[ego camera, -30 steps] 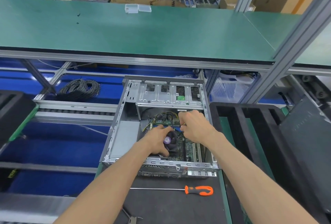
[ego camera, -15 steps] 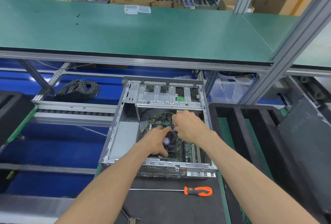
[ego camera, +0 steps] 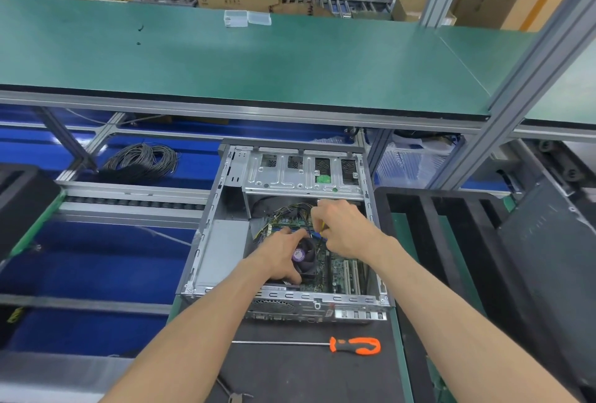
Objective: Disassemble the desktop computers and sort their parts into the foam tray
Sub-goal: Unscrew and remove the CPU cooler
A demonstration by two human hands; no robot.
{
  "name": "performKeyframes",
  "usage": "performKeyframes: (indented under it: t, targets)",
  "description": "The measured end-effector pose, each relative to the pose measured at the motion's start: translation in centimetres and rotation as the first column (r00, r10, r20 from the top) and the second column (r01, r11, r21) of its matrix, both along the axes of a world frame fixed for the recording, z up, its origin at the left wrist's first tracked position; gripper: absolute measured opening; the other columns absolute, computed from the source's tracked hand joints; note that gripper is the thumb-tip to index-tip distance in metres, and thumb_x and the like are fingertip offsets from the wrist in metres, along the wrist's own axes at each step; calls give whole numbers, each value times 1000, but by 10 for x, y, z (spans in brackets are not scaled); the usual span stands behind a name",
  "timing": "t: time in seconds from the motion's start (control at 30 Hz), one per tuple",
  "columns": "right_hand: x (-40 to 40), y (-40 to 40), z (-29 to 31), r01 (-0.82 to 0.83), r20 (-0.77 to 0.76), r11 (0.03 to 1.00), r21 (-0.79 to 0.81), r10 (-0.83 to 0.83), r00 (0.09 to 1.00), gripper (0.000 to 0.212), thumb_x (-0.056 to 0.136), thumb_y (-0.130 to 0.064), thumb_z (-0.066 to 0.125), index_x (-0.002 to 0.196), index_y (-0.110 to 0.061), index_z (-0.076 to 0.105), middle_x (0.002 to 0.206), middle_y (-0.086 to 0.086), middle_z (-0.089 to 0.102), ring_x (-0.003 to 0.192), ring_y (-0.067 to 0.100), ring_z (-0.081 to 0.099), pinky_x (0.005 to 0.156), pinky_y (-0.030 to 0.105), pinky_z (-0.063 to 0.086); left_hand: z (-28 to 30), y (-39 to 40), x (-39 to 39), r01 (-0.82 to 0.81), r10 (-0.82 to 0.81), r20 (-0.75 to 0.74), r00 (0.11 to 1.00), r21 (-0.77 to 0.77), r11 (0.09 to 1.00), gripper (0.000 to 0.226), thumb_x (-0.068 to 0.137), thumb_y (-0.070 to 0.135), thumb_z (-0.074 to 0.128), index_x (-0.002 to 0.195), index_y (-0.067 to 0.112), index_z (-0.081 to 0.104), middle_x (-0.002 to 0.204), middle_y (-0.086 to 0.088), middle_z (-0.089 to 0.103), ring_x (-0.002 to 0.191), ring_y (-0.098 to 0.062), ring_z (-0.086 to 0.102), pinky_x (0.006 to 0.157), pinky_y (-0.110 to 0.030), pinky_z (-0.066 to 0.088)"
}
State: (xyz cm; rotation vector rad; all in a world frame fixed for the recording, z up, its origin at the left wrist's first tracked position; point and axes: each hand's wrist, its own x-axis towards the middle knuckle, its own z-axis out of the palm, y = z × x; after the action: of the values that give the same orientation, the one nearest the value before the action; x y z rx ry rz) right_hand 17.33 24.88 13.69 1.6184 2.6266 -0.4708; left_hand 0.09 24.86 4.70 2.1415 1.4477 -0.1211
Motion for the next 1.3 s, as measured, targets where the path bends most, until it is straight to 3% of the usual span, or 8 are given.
performKeyframes:
  t: [0.2,0.43,0.6,0.7,0.87,1.03,1.2,1.3]
  targets:
    - [1,2,-7,197,34,973,121,-202,979,28,99,-37,55,92,-14,41,77,5,46,69,29,46,59,37,40,-1,0,0,3,-3,4,1000,8,1000,96,57,31,89,138,24,39,119,-8,49,105,-34,56,83,-40,53]
    - [-3,-1,-3,-51,-1,998,29,52,999,26,78,5,62,77,-19,52,88,-3,51,79,22,52,57,29,36,-2,0,0,-9,9,13,1000,14,1000,96,56,30,88,139,26,39,115,-7,48,102,-32,56,82,-38,53]
    - [0,1,-6,158,12,981,113,-160,987,28,97,-38,59,96,-15,42,84,3,46,80,33,55,62,37,41,-4,0,0,-13,12,20,1000,18,1000,96,55,31,88,137,27,39,115,-6,48,104,-31,55,80,-34,49]
    - [1,3,-4,189,39,981,47,-191,981,24,100,-27,57,87,-12,43,77,4,44,78,33,54,60,37,42,-5,0,0,-18,18,31,999,28,999,91,54,31,89,132,25,42,112,-6,49,99,-30,55,73,-30,43]
    - [-7,-2,1,-96,48,995,9,96,994,25,77,7,60,76,-16,52,89,-2,49,78,22,49,55,25,29,-5,0,0,-20,19,39,999,28,999,94,54,29,87,136,27,41,107,-5,47,94,-30,54,72,-32,47]
    - [0,2,-2,147,-4,986,79,-148,989,23,96,-32,59,93,-18,42,87,5,48,78,30,52,63,35,40,-4,0,0,2,-3,22,1000,44,999,91,54,30,88,133,24,43,112,-8,52,99,-31,56,81,-37,52]
    - [0,0,1,107,14,994,6,-107,994,5,88,-6,62,87,-9,59,83,4,55,83,28,57,66,39,50,-5,1,0,1,-2,25,1000,66,998,88,53,31,88,130,24,45,112,-7,54,99,-29,56,73,-33,47]
    - [-3,-2,0,-27,-12,1000,-14,27,1000,23,77,6,63,86,-15,61,92,-3,51,86,24,56,67,33,42,-6,1,-1,-4,2,32,1000,70,998,94,53,32,87,135,25,43,109,-5,51,97,-27,54,71,-31,43]
